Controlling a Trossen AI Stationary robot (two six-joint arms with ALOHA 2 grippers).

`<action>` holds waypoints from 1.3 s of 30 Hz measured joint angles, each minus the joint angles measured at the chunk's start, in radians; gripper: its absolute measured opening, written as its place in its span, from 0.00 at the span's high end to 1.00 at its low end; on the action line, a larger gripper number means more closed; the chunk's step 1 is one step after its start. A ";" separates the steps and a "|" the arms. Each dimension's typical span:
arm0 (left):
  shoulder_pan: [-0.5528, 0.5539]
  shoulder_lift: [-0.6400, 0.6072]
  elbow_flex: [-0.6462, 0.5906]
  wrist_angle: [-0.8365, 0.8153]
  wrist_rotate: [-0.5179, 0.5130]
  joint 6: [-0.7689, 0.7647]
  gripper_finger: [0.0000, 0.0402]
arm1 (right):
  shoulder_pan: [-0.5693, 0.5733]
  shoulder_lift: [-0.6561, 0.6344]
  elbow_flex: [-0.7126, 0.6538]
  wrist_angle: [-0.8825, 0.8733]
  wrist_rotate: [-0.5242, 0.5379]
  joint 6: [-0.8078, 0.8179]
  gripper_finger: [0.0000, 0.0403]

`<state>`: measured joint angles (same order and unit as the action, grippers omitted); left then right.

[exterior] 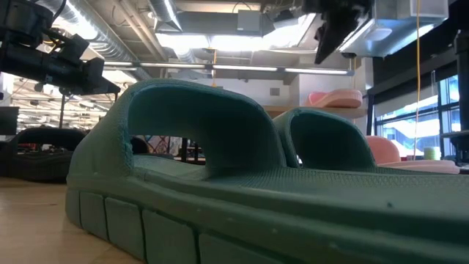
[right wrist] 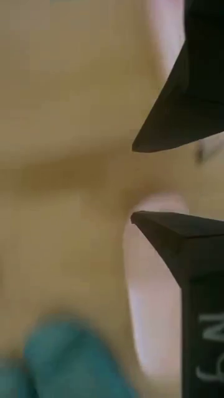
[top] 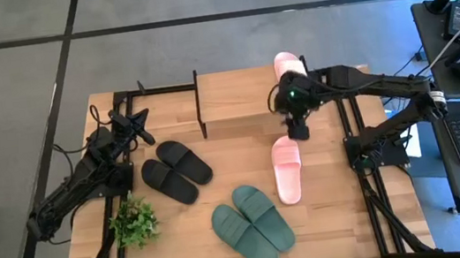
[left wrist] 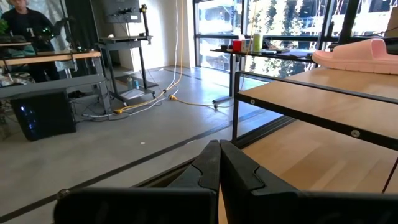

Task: Pick and place slides into the shelf
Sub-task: Put the pink slide on the shelf

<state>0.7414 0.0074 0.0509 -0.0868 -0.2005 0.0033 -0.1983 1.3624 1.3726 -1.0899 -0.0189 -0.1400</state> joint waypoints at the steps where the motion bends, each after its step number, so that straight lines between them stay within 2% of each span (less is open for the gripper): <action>1: 0.000 0.000 0.000 0.000 0.000 0.000 1.00 | 0.026 0.000 -0.019 0.008 -0.020 -0.005 0.58; 6: 0.000 0.000 0.000 0.000 0.000 0.000 1.00 | 0.150 0.001 -0.171 0.123 -0.028 0.070 0.57; 9: 0.000 0.000 0.000 0.000 0.000 0.003 1.00 | 0.224 0.001 -0.263 0.137 0.015 0.103 0.57; 16: 0.000 0.000 0.000 0.000 0.000 0.008 1.00 | 0.428 0.001 -0.410 0.260 0.342 0.351 0.57; 19: 0.000 0.000 0.000 0.000 0.000 0.009 1.00 | 0.498 0.001 -0.454 0.321 0.429 0.398 0.57; 27: 0.000 0.000 0.000 0.000 0.000 0.009 1.00 | 0.538 0.001 -0.579 0.423 0.444 0.506 0.57; 34: 0.000 0.000 0.000 0.000 0.000 0.008 1.00 | 0.538 0.001 -0.643 0.449 0.444 0.502 0.57; 39: 0.000 0.000 0.000 0.000 0.000 0.008 1.00 | 0.538 0.001 -0.644 0.462 0.445 0.423 0.57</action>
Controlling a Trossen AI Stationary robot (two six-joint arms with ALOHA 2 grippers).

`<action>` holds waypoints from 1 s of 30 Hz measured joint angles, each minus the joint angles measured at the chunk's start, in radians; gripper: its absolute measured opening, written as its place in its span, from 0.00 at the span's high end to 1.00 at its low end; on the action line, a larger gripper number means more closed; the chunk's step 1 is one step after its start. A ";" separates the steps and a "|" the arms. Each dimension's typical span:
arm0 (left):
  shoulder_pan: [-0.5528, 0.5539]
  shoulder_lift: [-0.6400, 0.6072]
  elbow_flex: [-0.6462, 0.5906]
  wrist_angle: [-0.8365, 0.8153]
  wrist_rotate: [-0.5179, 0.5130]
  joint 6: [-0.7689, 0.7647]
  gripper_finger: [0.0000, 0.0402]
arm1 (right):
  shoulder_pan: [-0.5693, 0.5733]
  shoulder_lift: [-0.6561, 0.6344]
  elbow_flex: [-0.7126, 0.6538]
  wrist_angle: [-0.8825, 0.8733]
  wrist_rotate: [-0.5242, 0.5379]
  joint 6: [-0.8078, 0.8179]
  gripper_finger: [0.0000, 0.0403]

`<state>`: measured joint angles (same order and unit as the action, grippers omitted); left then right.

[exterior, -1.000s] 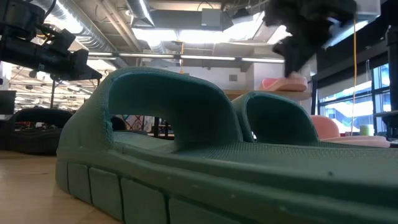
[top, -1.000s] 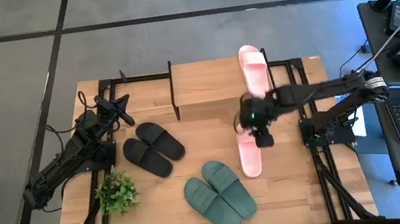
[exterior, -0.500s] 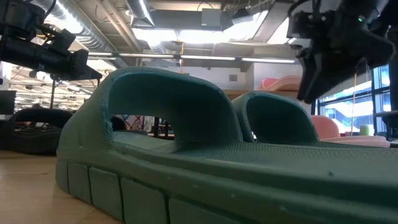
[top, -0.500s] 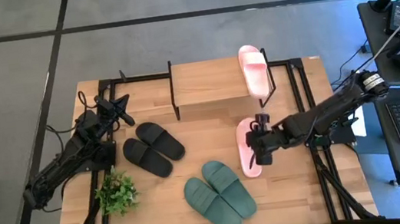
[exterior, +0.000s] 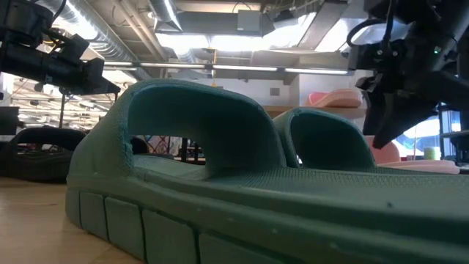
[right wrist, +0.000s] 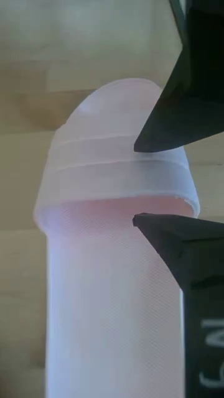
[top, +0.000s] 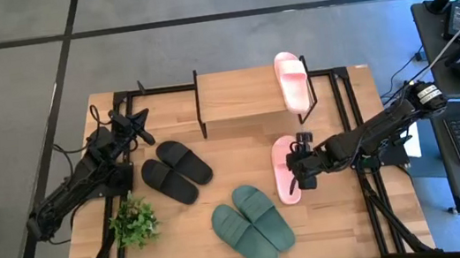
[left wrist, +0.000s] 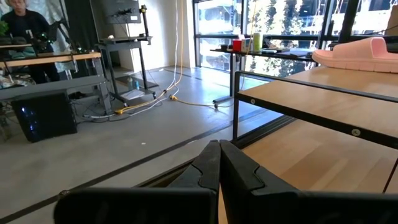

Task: Pick and place slides into the shelf
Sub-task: Put the pink slide on the shelf

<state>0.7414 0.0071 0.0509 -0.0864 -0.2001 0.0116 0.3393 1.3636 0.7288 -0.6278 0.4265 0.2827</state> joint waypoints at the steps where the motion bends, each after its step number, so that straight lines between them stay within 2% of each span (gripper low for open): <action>1: 0.000 0.000 0.000 0.000 0.000 0.000 1.00 | 0.000 0.000 0.000 0.005 -0.001 -0.008 0.57; 4: 0.000 0.000 0.000 0.000 0.000 0.000 1.00 | -0.002 0.000 0.000 0.005 0.009 -0.051 0.57; 8: 0.000 0.000 0.000 0.000 0.000 0.000 1.00 | -0.018 0.000 0.000 0.008 0.075 -0.056 0.57; 16: 0.000 0.000 0.000 0.000 0.000 -0.001 1.00 | -0.053 0.010 0.000 0.020 0.081 -0.203 0.57; 21: 0.000 0.000 0.000 0.000 0.000 -0.003 1.00 | -0.066 0.075 0.000 0.057 0.085 -0.294 0.57; 25: 0.000 0.000 0.000 0.000 0.000 -0.005 1.00 | -0.068 0.139 0.000 0.089 0.176 -0.290 0.58; 28: 0.000 0.000 0.000 0.000 0.000 -0.005 1.00 | -0.068 0.174 0.000 0.110 0.198 -0.284 0.62; 30: 0.000 0.000 0.000 0.000 0.000 -0.005 1.00 | -0.068 0.190 0.000 0.121 0.201 -0.283 0.68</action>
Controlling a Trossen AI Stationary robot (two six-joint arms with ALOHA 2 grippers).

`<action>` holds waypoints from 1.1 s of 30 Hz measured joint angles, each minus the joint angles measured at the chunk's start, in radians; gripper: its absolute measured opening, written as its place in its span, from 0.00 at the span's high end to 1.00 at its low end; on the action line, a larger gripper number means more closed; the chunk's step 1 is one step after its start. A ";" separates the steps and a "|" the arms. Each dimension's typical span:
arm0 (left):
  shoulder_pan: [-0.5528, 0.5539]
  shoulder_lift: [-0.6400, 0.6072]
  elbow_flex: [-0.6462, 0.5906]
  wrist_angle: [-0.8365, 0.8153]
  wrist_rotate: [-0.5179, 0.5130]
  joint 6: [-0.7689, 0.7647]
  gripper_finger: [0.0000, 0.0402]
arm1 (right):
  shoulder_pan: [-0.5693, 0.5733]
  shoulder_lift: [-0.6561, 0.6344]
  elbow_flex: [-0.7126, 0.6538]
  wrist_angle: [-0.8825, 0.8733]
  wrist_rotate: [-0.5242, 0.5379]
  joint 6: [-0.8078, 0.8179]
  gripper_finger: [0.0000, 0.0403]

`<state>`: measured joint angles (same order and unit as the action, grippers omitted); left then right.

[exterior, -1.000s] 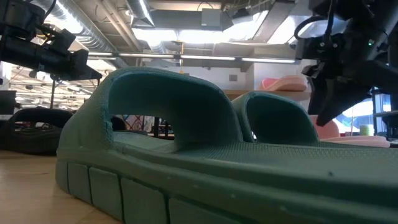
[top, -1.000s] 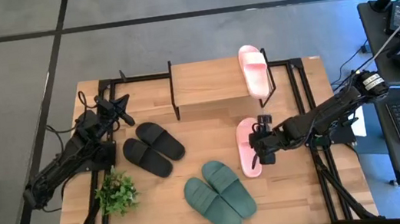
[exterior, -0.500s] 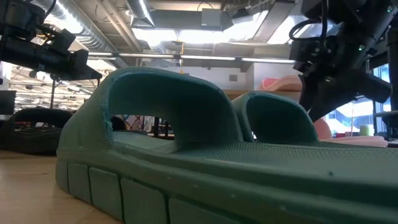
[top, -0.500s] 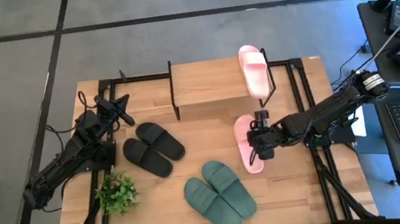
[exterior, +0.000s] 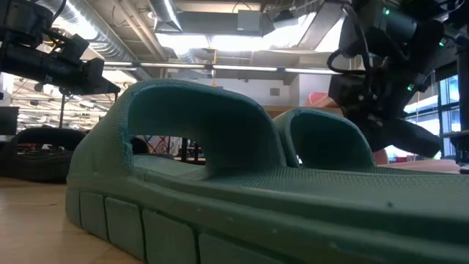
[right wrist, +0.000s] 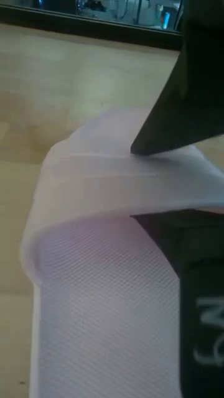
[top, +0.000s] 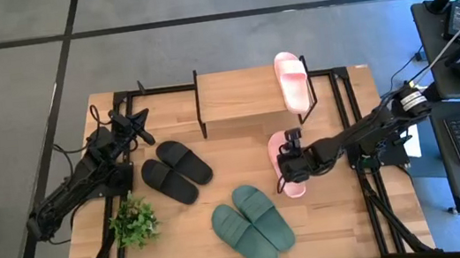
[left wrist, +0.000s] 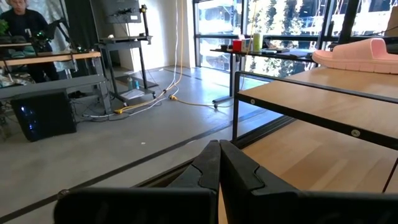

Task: Pick and place slides into the shelf
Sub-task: Put the pink slide on the shelf

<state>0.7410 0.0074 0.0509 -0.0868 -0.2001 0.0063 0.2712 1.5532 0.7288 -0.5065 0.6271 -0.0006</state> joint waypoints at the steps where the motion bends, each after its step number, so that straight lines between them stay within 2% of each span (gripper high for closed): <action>1: 0.000 0.000 0.000 0.000 0.000 0.000 1.00 | 0.000 0.006 0.000 0.003 0.000 0.000 0.73; 4: 0.000 0.000 0.000 0.000 0.000 0.000 1.00 | 0.000 0.008 0.001 -0.001 -0.013 0.007 0.89; 6: 0.000 0.000 0.000 0.000 0.000 0.000 1.00 | -0.008 -0.005 0.010 -0.015 -0.069 0.033 0.96; 9: 0.000 0.000 0.000 0.000 0.000 0.000 1.00 | -0.033 -0.040 0.026 -0.029 -0.137 0.156 0.96; 12: 0.000 0.000 0.000 0.000 0.000 0.000 1.00 | -0.052 -0.091 0.054 -0.060 -0.189 0.198 0.97; 18: 0.000 0.000 0.000 0.000 0.000 0.000 1.00 | -0.111 -0.189 0.199 -0.131 -0.311 0.126 0.97; 22: 0.000 0.000 0.000 0.000 0.000 0.000 1.00 | -0.167 -0.237 0.356 -0.153 -0.318 0.091 0.97; 24: 0.000 0.000 0.000 0.000 0.000 0.000 1.00 | -0.199 -0.247 0.447 -0.149 -0.282 0.062 0.97; 31: 0.000 0.000 0.000 0.000 0.000 0.000 1.00 | -0.313 -0.192 0.695 -0.127 0.141 -0.270 0.97; 33: 0.000 0.000 0.000 0.000 0.000 0.000 1.00 | -0.365 -0.160 0.732 -0.117 0.183 -0.323 0.97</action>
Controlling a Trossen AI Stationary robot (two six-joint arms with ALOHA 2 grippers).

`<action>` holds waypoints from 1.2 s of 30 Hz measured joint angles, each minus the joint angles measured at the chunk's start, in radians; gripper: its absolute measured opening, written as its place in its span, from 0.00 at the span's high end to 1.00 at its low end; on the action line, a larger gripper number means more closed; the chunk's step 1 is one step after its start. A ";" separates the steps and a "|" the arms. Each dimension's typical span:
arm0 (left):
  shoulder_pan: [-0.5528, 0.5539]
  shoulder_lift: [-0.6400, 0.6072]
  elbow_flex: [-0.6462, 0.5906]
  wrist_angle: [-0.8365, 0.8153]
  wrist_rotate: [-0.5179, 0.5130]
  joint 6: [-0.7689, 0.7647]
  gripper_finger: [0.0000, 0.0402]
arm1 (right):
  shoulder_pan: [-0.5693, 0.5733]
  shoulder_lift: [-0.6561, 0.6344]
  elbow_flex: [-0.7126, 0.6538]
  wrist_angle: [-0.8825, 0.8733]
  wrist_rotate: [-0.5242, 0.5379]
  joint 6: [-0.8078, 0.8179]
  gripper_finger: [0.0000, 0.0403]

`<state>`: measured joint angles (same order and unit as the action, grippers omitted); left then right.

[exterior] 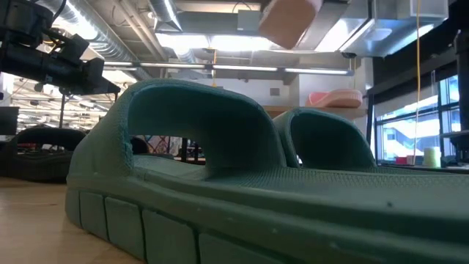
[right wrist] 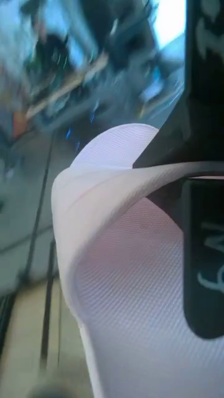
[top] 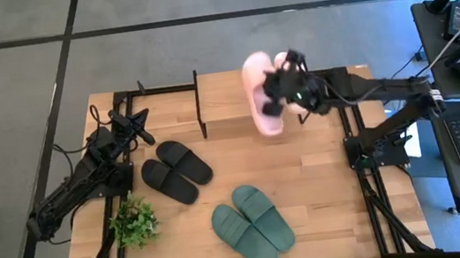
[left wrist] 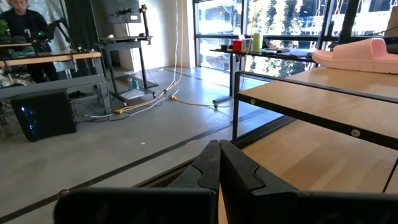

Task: Pick and place slides into the shelf
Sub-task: Put the pink slide on the shelf

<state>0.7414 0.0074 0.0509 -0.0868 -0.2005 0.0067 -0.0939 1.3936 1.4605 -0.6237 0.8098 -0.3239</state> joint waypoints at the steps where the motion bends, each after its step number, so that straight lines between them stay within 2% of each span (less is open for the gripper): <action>1: 0.000 0.000 0.000 0.000 0.000 0.000 1.00 | -0.027 0.017 0.009 0.004 0.003 -0.021 0.97; 8: 0.000 0.000 0.000 0.000 0.000 -0.002 1.00 | -0.190 0.137 -0.032 0.008 -0.008 -0.184 0.97; 14: 0.000 0.000 0.000 0.000 0.000 -0.003 1.00 | -0.278 0.185 -0.106 0.107 -0.066 -0.339 0.97; 17: 0.000 0.000 0.000 0.000 0.000 -0.005 1.00 | -0.306 0.185 -0.138 0.154 -0.133 -0.344 0.97; 26: 0.000 0.000 0.000 0.000 0.000 -0.005 1.00 | -0.352 0.185 -0.208 0.255 -0.133 -0.369 0.97; 30: 0.000 0.000 0.000 0.000 0.000 -0.005 1.00 | -0.367 0.185 -0.230 0.262 -0.176 -0.366 0.97; 36: 0.000 0.000 0.000 0.000 -0.001 -0.005 1.00 | -0.370 0.183 -0.257 0.266 -0.178 -0.366 0.97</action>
<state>0.7410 0.0074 0.0509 -0.0868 -0.2014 0.0021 -0.4635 1.5768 1.2030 -0.3573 0.6320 -0.6899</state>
